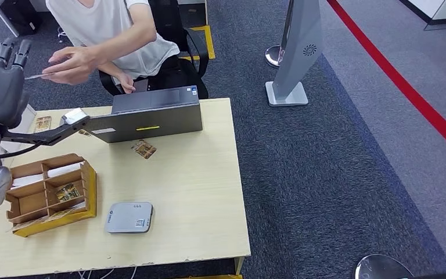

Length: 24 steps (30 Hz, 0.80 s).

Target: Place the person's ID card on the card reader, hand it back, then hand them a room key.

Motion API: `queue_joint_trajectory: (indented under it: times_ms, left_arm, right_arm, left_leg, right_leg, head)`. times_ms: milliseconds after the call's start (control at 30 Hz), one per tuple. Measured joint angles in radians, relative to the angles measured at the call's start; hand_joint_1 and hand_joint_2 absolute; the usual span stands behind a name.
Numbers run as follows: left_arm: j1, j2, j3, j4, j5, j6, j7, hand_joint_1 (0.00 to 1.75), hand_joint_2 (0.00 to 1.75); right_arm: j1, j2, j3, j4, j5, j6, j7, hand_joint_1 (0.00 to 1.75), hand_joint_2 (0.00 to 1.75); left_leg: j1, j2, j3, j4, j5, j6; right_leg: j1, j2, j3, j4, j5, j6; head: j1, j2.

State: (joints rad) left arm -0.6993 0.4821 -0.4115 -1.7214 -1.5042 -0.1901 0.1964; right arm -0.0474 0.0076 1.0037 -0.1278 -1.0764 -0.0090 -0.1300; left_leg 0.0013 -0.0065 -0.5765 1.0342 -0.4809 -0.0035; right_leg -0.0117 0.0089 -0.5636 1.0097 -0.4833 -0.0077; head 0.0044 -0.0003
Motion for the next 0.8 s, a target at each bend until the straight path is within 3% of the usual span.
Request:
queue_joint_trajectory:
  times_ms: [200,367,700,800]
  left_arm:
    - [0.037,-0.022,-0.002,-0.034,0.000,0.006,-0.010,0.00,1.75]
    - [0.120,-0.049,0.007,-0.084,0.002,0.037,-0.036,0.00,1.75]
    - [0.496,-0.108,-0.005,-0.270,0.006,0.242,-0.061,0.00,1.75]
    - [0.575,-0.120,-0.021,-0.302,0.004,0.278,-0.060,0.00,1.75]
  right_arm:
    - [0.000,0.000,0.000,0.000,-0.003,-0.004,0.000,0.00,1.75]
    - [0.000,0.000,0.004,0.000,-0.012,-0.009,-0.001,0.00,1.75]
    - [0.003,0.000,0.005,0.001,-0.040,-0.028,0.001,0.00,1.75]
    - [0.003,0.000,0.005,0.001,-0.047,-0.028,0.001,0.00,1.75]
  left_leg:
    - [0.000,0.000,0.000,0.000,0.000,0.000]
    - [0.000,0.000,0.000,0.000,0.000,0.000]
    - [0.000,0.002,-0.001,0.000,-0.002,0.001]
    - [0.000,0.002,-0.001,0.000,-0.003,0.001]
  right_leg:
    - [0.000,0.000,0.000,0.000,0.000,0.000]
    - [0.000,0.000,0.000,0.000,0.000,0.000]
    - [0.000,0.002,-0.001,-0.001,-0.001,0.000]
    - [0.000,0.002,-0.002,-0.001,-0.001,0.001]
  head:
    - [0.000,0.000]
    - [0.000,0.000]
    - [0.000,0.000]
    - [0.000,0.000]
